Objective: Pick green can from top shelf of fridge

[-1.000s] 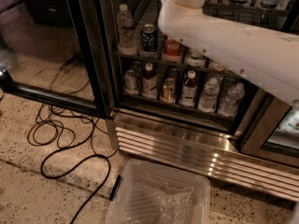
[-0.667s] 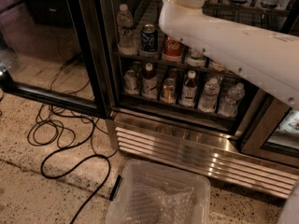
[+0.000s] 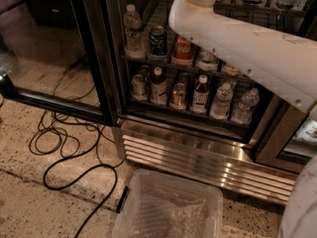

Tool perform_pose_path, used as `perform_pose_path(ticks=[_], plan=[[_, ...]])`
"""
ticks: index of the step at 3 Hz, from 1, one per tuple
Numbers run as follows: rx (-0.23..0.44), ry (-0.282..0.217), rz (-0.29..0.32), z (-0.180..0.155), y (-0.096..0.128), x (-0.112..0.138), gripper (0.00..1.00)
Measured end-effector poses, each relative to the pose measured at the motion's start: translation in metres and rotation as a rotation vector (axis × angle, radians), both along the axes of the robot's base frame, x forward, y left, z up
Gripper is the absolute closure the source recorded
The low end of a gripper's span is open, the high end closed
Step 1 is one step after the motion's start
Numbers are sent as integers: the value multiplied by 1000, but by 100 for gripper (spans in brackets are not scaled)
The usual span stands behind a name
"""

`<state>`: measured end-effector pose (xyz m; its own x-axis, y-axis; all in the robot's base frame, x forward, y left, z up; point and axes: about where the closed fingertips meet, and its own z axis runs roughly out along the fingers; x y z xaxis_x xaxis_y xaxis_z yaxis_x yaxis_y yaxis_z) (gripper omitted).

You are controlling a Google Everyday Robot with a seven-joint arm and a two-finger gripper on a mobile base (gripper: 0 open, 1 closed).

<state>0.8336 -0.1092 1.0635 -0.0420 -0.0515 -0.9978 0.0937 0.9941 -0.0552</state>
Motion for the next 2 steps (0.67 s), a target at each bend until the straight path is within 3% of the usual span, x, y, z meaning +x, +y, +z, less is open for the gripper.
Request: perform_pose_path(ticks=[2], plan=[[10,-19,-24,4,-6,13,37]])
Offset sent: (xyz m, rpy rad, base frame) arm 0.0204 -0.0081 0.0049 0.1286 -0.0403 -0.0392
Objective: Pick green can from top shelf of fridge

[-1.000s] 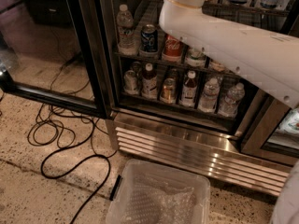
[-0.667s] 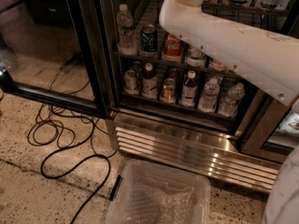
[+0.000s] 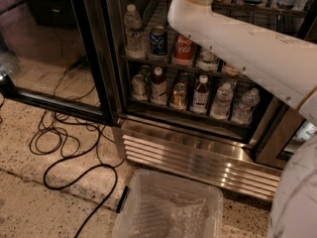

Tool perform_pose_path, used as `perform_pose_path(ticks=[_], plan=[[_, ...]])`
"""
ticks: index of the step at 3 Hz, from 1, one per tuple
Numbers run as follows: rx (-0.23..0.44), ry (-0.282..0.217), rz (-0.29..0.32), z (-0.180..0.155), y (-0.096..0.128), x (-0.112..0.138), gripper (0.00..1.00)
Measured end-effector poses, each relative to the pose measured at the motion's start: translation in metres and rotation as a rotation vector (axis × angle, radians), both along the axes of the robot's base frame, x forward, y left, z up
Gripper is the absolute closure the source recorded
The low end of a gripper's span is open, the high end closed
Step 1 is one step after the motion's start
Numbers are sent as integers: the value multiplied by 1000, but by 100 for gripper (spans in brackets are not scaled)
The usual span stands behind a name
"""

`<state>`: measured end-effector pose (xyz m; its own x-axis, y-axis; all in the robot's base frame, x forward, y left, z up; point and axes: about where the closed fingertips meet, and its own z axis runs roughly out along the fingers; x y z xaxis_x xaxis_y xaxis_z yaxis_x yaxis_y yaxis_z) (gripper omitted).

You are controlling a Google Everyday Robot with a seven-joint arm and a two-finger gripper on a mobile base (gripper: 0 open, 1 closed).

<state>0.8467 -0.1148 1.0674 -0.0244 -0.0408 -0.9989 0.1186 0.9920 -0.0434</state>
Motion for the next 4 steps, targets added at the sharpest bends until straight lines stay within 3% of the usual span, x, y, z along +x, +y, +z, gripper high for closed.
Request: perform_pose_path(ticks=[1,4], plan=[[10,1,-13,-2,-3,7,37],[59,13,2,7,-3,2,100]])
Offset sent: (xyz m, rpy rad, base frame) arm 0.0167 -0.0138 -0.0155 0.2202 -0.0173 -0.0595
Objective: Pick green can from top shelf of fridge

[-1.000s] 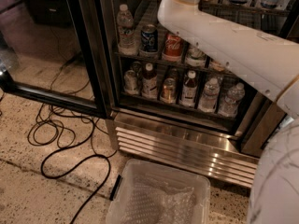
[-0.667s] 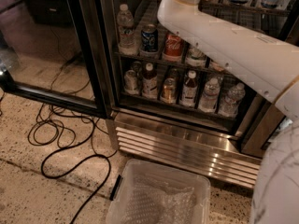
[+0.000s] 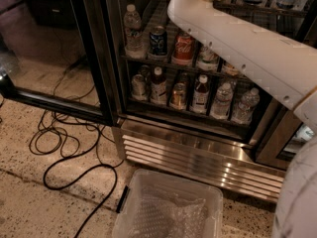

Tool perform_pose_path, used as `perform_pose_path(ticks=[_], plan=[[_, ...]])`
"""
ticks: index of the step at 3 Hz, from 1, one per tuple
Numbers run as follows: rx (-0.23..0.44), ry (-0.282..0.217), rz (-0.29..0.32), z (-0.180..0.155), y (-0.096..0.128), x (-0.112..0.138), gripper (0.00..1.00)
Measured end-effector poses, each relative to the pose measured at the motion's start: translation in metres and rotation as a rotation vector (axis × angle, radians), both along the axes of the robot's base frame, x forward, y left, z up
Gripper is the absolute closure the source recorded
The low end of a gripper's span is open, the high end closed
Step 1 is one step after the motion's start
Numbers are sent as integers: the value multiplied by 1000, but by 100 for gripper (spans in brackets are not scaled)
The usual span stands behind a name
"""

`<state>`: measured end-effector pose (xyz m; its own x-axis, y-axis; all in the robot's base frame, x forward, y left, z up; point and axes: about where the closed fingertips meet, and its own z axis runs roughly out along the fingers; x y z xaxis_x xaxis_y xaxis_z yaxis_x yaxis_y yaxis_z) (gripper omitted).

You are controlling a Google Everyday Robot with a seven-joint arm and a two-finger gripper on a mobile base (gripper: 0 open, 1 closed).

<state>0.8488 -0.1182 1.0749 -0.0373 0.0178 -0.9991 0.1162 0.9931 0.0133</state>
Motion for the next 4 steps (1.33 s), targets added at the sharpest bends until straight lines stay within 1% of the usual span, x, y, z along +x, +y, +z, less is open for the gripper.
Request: perform_pose_path(ticks=[2,3,4], plan=[[138,9,45,32,2,-17,100],[207,50,72,40,-1,-28,100],[240,161,64,32,-19,-48,100]])
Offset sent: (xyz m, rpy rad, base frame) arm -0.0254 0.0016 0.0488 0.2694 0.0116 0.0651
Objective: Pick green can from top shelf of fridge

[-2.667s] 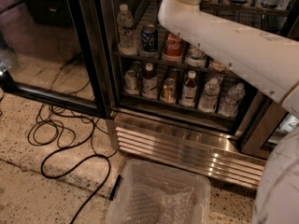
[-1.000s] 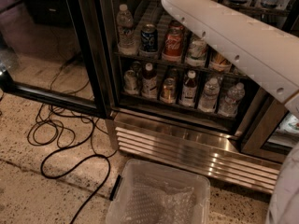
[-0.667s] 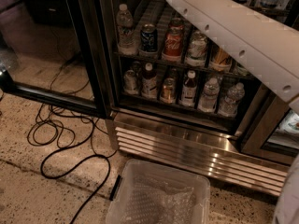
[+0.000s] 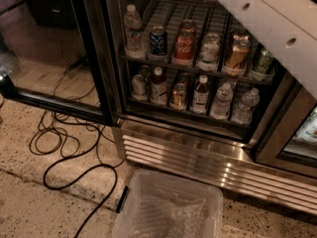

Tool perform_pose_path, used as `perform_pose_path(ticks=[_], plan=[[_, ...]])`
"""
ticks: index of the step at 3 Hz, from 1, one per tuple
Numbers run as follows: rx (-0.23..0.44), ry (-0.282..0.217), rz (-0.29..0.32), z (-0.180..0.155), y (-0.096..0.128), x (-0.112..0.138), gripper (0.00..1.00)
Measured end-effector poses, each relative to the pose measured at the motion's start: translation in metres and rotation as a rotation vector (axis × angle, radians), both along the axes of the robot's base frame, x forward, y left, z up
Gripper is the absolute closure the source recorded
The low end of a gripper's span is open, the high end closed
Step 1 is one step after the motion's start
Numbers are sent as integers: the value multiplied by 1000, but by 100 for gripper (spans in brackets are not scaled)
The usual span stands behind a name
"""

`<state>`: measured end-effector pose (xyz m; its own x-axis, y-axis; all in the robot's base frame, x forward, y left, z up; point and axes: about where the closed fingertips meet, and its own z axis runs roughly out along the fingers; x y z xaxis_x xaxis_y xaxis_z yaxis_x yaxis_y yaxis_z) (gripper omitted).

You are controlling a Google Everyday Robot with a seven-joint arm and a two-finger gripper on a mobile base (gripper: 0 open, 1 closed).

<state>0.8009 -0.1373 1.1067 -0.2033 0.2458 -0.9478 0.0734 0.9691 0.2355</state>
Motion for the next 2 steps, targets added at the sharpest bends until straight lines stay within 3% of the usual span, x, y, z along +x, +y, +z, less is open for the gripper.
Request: perform_pose_path(ticks=[1,2], plan=[[3,58,30,-14,6,-6,100],[61,120,7,-22,5,-38,100]])
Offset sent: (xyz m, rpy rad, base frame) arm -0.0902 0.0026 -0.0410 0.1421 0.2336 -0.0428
